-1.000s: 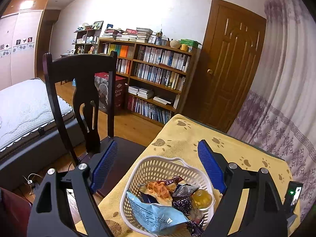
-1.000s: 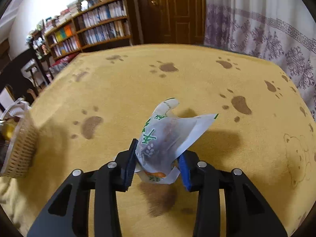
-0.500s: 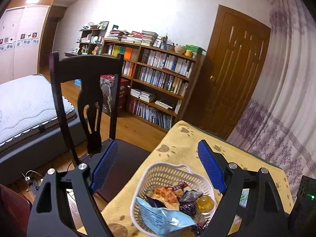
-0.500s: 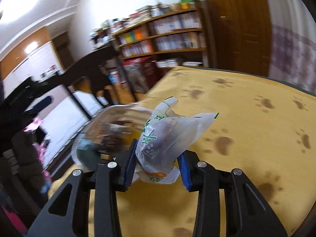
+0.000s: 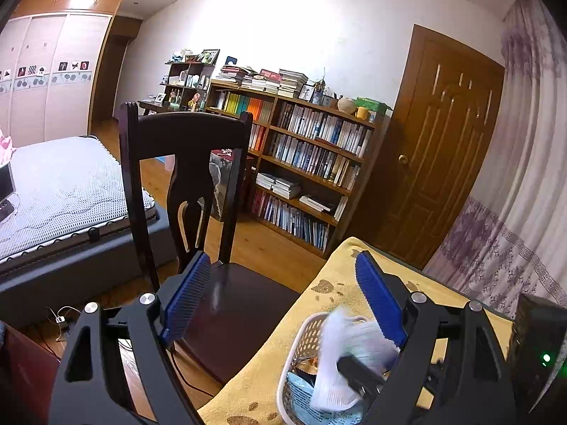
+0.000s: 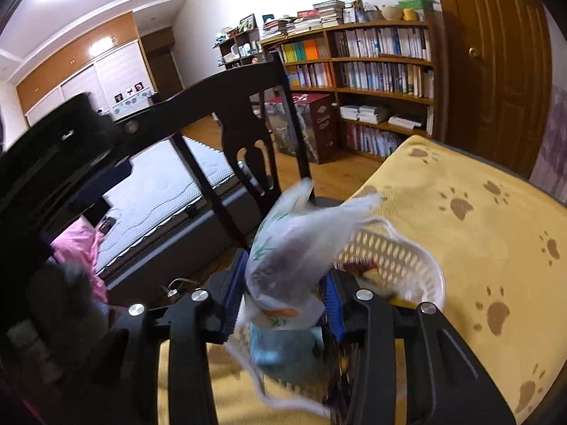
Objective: Organize snacks
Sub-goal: 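Carry the white snack bag into the white basket and open the right gripper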
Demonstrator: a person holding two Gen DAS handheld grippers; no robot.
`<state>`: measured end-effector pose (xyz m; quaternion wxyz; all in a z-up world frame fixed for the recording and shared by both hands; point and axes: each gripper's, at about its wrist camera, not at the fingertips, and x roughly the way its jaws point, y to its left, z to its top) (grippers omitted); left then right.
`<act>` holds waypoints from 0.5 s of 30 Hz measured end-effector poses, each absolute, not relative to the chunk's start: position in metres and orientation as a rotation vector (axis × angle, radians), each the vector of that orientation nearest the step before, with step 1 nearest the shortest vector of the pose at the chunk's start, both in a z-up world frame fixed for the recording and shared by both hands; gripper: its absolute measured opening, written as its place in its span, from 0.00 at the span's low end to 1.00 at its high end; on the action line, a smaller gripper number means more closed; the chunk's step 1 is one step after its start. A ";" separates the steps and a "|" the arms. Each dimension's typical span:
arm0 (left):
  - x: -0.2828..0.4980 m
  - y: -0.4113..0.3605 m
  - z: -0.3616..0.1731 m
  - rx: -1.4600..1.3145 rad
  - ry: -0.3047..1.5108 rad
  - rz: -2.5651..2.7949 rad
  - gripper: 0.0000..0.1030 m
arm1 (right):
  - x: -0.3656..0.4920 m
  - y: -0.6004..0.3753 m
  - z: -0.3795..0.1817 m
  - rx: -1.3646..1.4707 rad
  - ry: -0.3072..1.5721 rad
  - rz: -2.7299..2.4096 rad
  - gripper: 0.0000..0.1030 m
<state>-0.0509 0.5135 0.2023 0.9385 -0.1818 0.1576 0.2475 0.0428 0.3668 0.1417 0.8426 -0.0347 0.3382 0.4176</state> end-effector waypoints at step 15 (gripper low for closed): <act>-0.050 0.514 0.201 -0.362 0.340 0.500 0.90 | 0.051 0.335 0.130 -0.038 0.704 0.767 0.52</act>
